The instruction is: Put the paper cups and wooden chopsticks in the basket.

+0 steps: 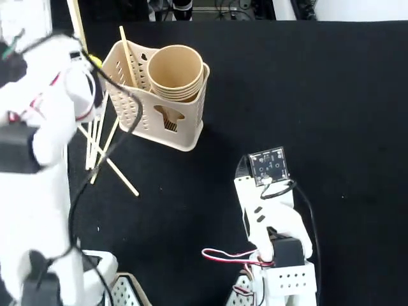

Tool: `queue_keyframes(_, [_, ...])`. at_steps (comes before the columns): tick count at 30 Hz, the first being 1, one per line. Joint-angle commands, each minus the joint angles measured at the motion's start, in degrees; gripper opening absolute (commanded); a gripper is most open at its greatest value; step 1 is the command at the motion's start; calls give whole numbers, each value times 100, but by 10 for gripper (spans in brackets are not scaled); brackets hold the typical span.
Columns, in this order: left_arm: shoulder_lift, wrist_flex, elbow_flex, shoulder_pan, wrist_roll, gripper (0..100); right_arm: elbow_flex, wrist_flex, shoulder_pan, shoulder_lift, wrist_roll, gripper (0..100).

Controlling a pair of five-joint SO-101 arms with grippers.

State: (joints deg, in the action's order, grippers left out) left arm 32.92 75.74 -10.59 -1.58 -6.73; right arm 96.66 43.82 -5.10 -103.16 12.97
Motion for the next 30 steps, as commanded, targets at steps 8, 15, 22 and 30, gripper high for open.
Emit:
queue_keyframes(8, [2752,-6268,5262,48,0,29,-13,-26,-70,-286,-44,17])
queue_keyframes(15, [2426,-7903,6141,75,-18,29,-13,-35,-79,-286,-18,11])
queue_keyframes(22, [993,-8413,6211,163,-26,29,-13,-35,-70,-286,-18,11])
queue_keyframes(30, [176,-8352,6193,233,-158,109,-13,-18,-70,-286,-18,13])
